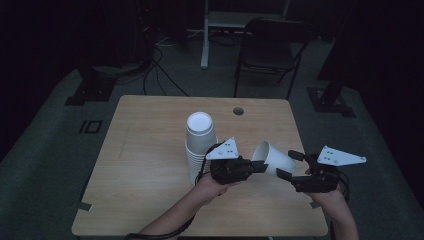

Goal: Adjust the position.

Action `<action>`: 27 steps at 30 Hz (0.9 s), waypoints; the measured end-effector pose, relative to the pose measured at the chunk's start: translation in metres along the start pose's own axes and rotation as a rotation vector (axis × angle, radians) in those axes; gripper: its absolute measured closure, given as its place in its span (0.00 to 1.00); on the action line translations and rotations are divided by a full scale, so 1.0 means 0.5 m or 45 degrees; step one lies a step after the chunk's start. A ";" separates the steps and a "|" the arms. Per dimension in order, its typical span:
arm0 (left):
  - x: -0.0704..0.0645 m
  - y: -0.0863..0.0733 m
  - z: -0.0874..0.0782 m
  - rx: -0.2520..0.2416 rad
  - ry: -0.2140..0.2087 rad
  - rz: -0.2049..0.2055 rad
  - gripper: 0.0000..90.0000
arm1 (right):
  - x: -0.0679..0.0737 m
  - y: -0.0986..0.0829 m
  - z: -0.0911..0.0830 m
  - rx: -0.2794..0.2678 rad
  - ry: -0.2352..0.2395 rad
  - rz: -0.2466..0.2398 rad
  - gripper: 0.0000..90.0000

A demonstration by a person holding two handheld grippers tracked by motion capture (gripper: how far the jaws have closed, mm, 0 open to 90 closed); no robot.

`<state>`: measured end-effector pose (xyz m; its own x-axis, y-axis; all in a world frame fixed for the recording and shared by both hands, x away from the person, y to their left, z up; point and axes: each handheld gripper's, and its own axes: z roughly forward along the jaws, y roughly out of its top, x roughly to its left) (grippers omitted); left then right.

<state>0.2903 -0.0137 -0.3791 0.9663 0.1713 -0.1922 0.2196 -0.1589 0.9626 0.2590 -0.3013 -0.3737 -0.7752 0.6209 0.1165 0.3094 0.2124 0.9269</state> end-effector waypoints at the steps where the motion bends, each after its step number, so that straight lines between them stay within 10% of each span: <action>1: 0.000 0.000 0.001 0.001 0.000 -0.003 0.97 | -0.001 -0.003 0.000 0.002 -0.001 0.001 0.21; 27: -0.020 0.031 0.047 0.041 0.009 0.039 0.95 | 0.020 -0.032 0.095 0.119 -0.001 -0.030 0.17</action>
<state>0.2871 -0.0408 -0.3666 0.9717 0.1726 -0.1614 0.1944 -0.1953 0.9613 0.2723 -0.2627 -0.4043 -0.7825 0.6154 0.0949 0.3413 0.2964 0.8920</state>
